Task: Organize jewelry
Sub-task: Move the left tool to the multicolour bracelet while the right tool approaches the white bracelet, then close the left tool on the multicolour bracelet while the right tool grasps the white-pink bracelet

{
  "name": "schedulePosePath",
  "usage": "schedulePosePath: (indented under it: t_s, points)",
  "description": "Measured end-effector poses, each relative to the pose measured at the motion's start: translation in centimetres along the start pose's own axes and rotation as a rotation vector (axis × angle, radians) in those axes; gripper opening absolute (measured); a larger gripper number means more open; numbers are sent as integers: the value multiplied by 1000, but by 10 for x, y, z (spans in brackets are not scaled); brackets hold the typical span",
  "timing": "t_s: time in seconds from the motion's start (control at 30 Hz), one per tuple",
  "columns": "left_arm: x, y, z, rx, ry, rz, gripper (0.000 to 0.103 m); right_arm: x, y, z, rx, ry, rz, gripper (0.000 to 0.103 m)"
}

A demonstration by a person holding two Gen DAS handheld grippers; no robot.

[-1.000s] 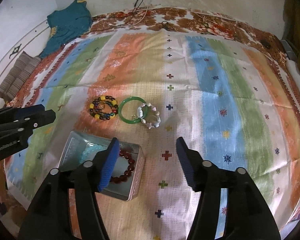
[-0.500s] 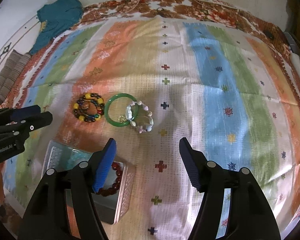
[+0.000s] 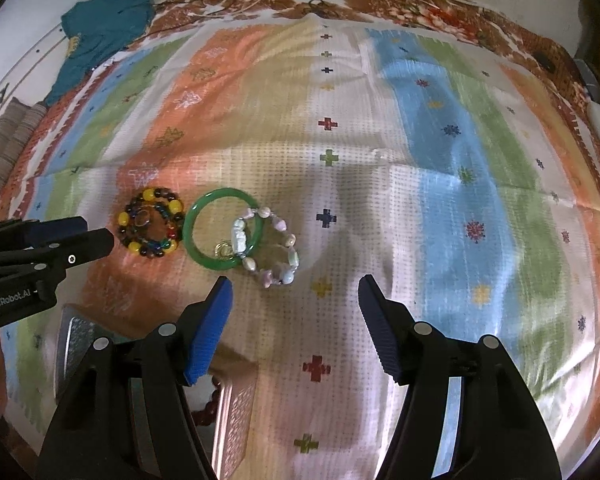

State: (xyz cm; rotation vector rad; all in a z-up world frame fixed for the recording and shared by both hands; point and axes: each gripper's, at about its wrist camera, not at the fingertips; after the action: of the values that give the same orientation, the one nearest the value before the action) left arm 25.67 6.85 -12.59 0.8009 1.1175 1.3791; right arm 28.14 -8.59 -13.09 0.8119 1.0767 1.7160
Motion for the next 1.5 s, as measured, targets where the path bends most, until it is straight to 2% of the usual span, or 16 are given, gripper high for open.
schedulePosePath:
  t_s: [0.43, 0.6, 0.97, 1.03, 1.17, 1.4, 1.5]
  points:
    - [2, -24, 16, 37, -8, 1, 45, 0, -24, 11, 28, 3, -18, 65]
    - [0, -32, 22, 49, -26, 31, 45, 3, -35, 13, 38, 28, -43, 65]
    - [-5, -50, 30, 84, -41, 4, 45, -1, -50, 20, 54, 24, -45, 65]
    - [-6, -53, 31, 92, -43, -4, 45, 0, -52, 20, 64, 30, -46, 57]
    - [-8, -60, 29, 112, -52, -17, 45, 0, -57, 20, 78, 38, -49, 53]
    - [-10, -69, 29, 135, -59, -38, 28, -3, -61, 20, 78, 42, -50, 36]
    - [-13, -70, 27, 133, -75, -41, 21, -1, -62, 19, 82, 55, -40, 25]
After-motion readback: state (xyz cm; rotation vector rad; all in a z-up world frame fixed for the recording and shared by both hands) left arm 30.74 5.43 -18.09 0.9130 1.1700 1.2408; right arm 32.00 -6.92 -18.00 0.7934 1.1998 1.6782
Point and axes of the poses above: each gripper's, at about its wrist camera, not at the fingertips, and y roughly against the way its jaws point, x to its left, z to its top, and after that the axes turned 3 degrees about -y, right-handed
